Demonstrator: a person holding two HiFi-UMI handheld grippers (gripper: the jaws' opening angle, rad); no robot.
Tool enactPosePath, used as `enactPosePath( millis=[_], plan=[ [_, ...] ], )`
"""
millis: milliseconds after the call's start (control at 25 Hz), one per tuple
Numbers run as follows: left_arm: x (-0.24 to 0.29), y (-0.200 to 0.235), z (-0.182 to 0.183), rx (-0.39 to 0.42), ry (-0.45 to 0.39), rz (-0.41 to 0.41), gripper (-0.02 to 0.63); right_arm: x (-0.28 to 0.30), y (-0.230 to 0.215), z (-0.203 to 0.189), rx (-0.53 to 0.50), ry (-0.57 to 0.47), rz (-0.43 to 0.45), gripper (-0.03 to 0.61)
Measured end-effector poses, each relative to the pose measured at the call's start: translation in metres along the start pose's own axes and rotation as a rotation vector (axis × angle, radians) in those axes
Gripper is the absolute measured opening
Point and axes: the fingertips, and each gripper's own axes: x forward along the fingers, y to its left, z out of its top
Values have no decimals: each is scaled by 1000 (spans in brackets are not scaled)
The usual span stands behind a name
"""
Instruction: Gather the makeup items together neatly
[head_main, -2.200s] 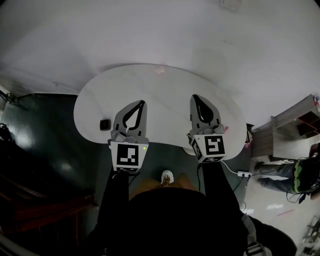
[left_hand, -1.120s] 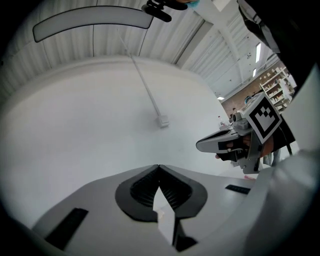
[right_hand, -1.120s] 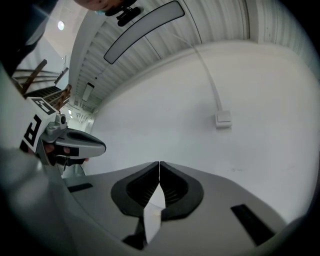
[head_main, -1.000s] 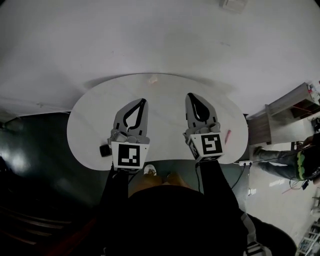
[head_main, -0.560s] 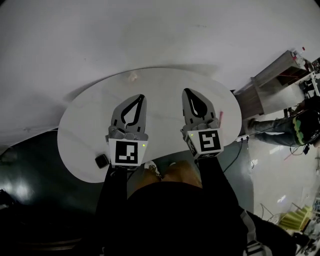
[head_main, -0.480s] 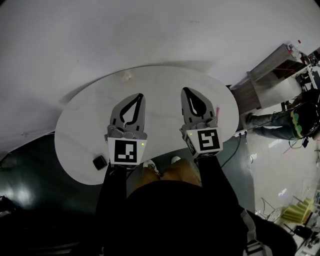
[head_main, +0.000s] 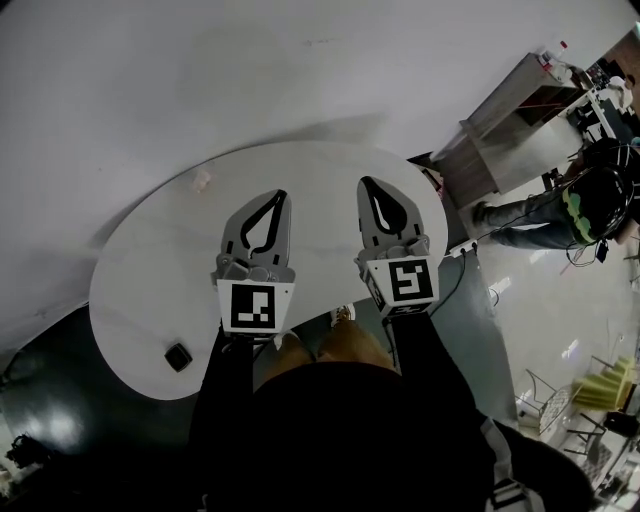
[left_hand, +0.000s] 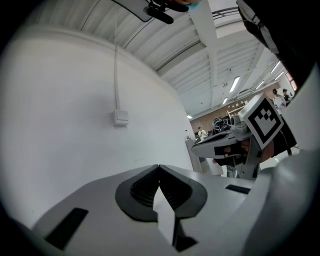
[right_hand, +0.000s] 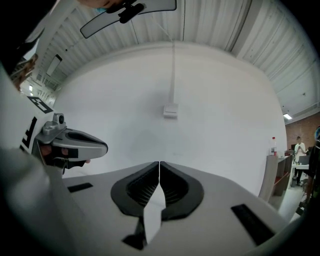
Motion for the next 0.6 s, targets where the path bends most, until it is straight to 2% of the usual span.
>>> enactPosePath(
  millis=[120, 360, 440, 600],
  plan=[
    [19, -7, 0, 1, 0, 7, 17, 3, -28, -19, -4, 42, -31, 29],
    [40, -17, -14, -25, 36, 14, 15, -5, -71, -99, -8, 202, -79, 38],
    [47, -22, -19, -35, 46, 10, 15, -7, -79, -127, 4, 255, -86, 104],
    [57, -26, -25, -45, 60, 18, 15, -13, -92, -177, 34, 361, -103, 120]
  ],
)
